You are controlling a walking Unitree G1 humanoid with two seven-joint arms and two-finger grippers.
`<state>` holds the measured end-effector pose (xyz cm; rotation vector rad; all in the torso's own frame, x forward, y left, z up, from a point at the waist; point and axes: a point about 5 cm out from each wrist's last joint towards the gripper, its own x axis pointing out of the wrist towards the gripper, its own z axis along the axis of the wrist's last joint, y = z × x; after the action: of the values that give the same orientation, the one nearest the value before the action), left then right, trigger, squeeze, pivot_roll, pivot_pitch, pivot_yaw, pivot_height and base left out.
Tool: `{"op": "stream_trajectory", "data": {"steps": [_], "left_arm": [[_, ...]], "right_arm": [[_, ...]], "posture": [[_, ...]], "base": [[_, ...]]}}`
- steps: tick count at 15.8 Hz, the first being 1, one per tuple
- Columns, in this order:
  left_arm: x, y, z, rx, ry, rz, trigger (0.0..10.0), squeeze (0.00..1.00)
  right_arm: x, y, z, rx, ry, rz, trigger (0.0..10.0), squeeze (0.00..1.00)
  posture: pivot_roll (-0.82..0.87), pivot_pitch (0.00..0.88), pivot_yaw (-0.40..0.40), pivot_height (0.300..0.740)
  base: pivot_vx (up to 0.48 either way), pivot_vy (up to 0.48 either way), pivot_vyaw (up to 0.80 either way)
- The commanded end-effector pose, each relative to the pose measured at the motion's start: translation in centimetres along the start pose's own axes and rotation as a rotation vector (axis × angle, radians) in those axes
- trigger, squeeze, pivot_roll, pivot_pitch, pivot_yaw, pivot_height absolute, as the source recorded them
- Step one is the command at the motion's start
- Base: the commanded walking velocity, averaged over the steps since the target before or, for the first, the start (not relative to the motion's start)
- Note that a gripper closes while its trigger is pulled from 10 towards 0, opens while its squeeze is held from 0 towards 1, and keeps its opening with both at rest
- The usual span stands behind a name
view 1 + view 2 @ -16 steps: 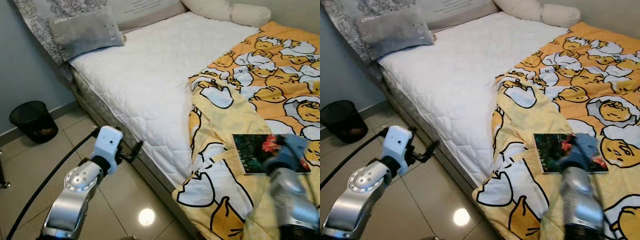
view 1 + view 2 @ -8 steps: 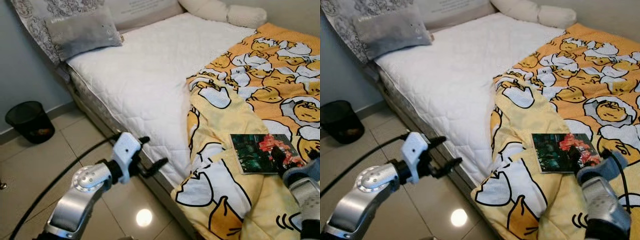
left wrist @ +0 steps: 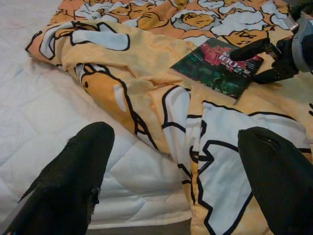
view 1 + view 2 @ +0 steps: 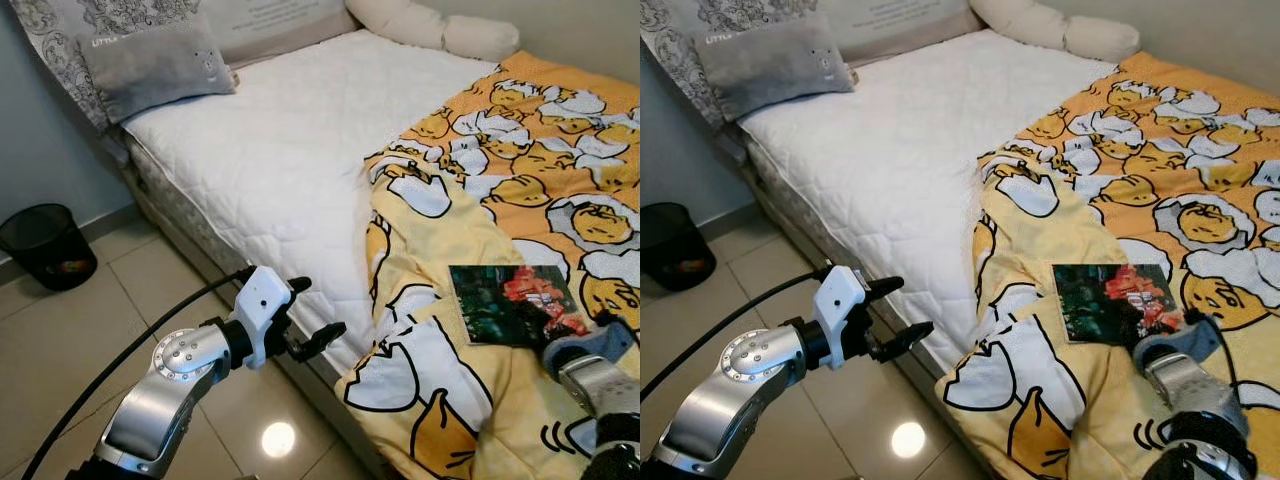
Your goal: Clean up the room
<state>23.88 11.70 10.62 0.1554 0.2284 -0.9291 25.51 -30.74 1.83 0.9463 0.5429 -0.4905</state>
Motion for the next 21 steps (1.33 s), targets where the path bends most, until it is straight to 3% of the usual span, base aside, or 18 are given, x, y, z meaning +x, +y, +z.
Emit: {"op": "stream_trajectory", "data": {"steps": [1,4,6,7,10,12,15,17,21], "left_arm": [[-0.3,-0.1,0.2,0.022,0.009,-0.009,10.0,0.0],[-0.5,-0.2,0.0,0.02,0.014,-0.005,10.0,0.0],[-0.6,-0.4,0.0,0.02,0.018,-0.009,10.0,0.0],[-0.5,-0.4,0.0,0.025,0.02,-0.022,10.0,0.0],[-0.4,-0.4,-0.1,0.033,0.03,-0.04,10.0,0.0],[-0.3,-0.6,-0.1,0.019,0.029,-0.079,10.0,0.0],[0.0,-1.1,0.2,0.01,0.027,-0.144,10.0,0.0],[0.3,-1.3,0.7,-0.003,0.031,-0.229,10.0,0.0],[0.2,-1.1,0.8,0.002,0.044,-0.24,10.0,0.0]], "right_arm": [[0.1,-0.4,-0.8,-0.001,0.035,-0.034,10.0,0.0],[-0.9,-1.1,1.3,0.03,-0.023,0.02,10.0,0.0],[-1.8,-2.7,2.5,0.029,-0.033,0.007,10.0,0.0],[-2.8,-3.8,2.8,-0.018,-0.044,0.024,10.0,0.0],[-4.0,-4.7,2.6,-0.042,-0.044,0.047,10.0,0.0],[-4.0,-4.8,1.7,0.027,-0.033,0.071,10.0,0.0],[-2.9,-3.5,0.6,0.053,-0.006,0.116,10.0,0.0],[-1.3,0.1,-1.2,0.139,0.022,0.247,10.0,0.0],[0.4,2.8,-2.6,0.139,0.045,0.276,10.0,0.0]], "posture": [[-0.11,0.0,0.01,0.74],[-0.11,0.0,0.007,0.74],[-0.12,0.0,0.008,0.74],[-0.12,0.0,0.021,0.74],[-0.13,0.0,0.031,0.74],[-0.15,0.0,0.053,0.74],[-0.15,0.0,0.058,0.74],[-0.13,0.0,0.07,0.74],[-0.13,0.0,0.087,0.74]], "base": [[0.0,0.0,0.0],[0.0,0.0,0.0],[0.0,0.0,0.0],[0.0,0.0,0.0],[0.0,0.0,0.0],[0.0,0.0,0.0],[0.0,0.0,0.0],[0.0,0.0,0.0],[0.0,0.0,0.0]]}}
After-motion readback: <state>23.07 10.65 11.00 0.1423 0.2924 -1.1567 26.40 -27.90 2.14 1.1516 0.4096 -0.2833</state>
